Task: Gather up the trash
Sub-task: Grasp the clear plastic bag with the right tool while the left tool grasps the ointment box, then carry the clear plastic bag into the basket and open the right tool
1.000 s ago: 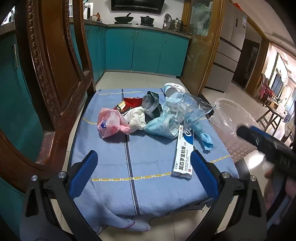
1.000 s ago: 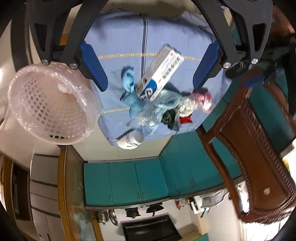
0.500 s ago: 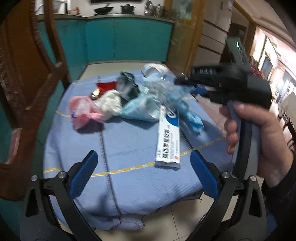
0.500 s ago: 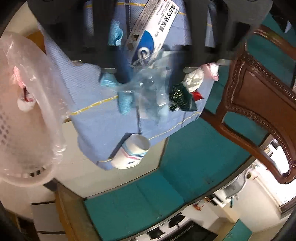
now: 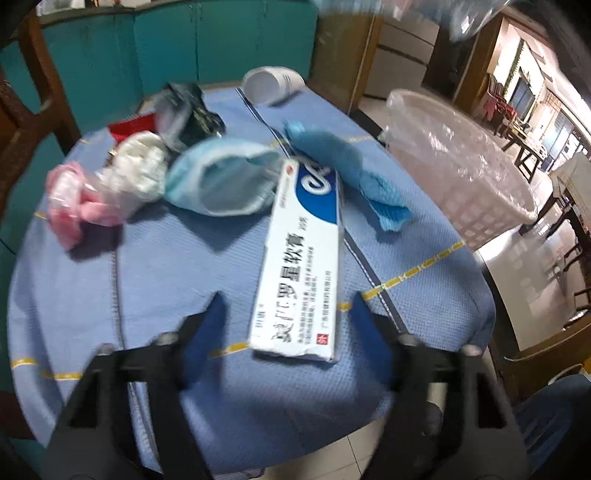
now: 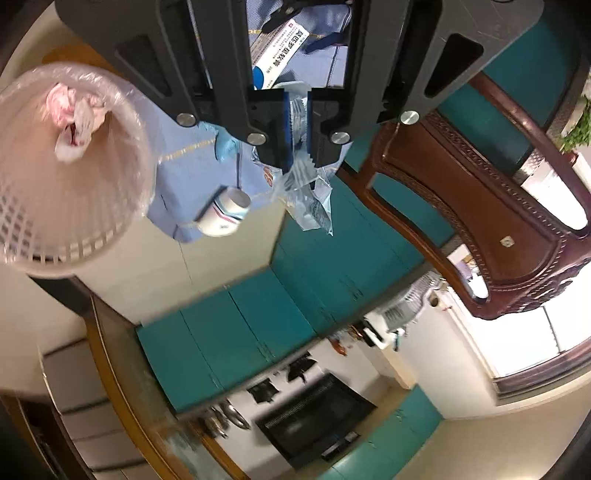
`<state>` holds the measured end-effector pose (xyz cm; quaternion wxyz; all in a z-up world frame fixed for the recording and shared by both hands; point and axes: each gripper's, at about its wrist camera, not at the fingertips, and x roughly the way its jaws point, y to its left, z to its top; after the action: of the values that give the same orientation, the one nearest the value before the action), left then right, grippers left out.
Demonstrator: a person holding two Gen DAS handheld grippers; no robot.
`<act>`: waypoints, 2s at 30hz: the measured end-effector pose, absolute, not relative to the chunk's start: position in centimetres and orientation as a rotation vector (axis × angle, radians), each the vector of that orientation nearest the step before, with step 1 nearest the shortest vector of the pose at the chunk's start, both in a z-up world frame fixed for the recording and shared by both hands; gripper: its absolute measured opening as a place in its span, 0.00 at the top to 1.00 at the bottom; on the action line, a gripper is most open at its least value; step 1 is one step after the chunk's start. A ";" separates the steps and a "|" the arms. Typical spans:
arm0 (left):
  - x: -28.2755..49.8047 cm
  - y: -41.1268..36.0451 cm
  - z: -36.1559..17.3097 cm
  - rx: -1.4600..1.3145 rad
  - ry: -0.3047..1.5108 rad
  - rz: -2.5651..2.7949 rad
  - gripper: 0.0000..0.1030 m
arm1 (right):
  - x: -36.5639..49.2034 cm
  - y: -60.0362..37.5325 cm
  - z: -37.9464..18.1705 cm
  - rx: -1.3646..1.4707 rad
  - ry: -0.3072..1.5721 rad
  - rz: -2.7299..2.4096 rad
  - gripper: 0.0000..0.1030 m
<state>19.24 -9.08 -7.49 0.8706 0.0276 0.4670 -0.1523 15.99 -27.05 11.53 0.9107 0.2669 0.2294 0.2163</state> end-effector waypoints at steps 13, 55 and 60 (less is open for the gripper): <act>13.5 -5.9 0.7 0.035 0.769 -0.374 0.61 | 13.5 -26.9 12.5 0.448 0.442 0.400 0.93; 13.1 3.3 4.7 -0.083 0.681 -0.129 0.61 | 12.8 -21.3 10.9 0.226 0.540 0.379 0.93; 13.2 3.1 4.3 -0.078 0.688 -0.132 0.61 | 12.7 -21.5 11.0 0.227 0.534 0.372 0.93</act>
<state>13.20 3.07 4.31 0.9385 -0.0381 0.3369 -0.0648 12.73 -21.48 11.01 0.9412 0.1112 0.2616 0.1824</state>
